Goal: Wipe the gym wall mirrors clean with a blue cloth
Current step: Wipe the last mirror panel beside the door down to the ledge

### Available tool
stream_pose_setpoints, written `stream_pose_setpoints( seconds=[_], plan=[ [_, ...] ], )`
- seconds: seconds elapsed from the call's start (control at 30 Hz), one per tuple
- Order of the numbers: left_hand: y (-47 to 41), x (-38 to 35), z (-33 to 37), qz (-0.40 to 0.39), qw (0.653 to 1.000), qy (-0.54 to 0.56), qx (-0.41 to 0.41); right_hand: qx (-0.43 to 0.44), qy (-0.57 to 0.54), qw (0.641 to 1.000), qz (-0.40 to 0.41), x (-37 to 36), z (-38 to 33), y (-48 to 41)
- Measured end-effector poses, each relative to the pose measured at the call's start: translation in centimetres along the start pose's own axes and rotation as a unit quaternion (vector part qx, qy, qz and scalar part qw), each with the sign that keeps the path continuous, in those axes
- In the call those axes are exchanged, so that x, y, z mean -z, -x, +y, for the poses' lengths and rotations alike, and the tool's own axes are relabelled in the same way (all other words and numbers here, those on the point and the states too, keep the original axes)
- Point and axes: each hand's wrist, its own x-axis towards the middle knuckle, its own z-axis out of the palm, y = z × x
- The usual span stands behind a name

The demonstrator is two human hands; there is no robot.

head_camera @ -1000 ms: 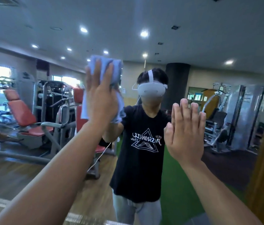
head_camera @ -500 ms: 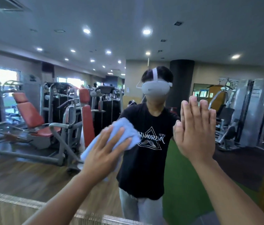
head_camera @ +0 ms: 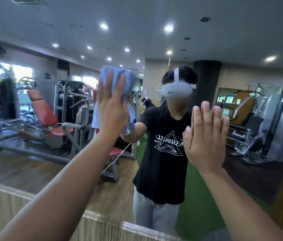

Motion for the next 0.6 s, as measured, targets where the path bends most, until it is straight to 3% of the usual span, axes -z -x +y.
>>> stream_pose_setpoints(
  seconds=[0.13,0.3,0.43,0.6],
  plan=[
    [3.5,-1.9,1.5,-0.044,0.989,-0.011,-0.141,-0.002,-0.008,1.000,-0.006,0.1,0.1,0.0],
    [9.3,-1.6,-2.1,-0.098,0.953,-0.026,-0.284,-0.027,-0.032,0.999,-0.031,0.7,-0.7,-0.4],
    [11.5,0.0,-6.6,-0.116,0.937,-0.055,-0.326,-0.064,-0.035,0.996,-0.047,1.3,-1.9,-0.8],
    [11.0,3.2,-12.4,-0.118,0.939,-0.084,-0.313,-0.049,-0.030,0.998,-0.038,1.2,-5.5,-1.2]
  ],
)
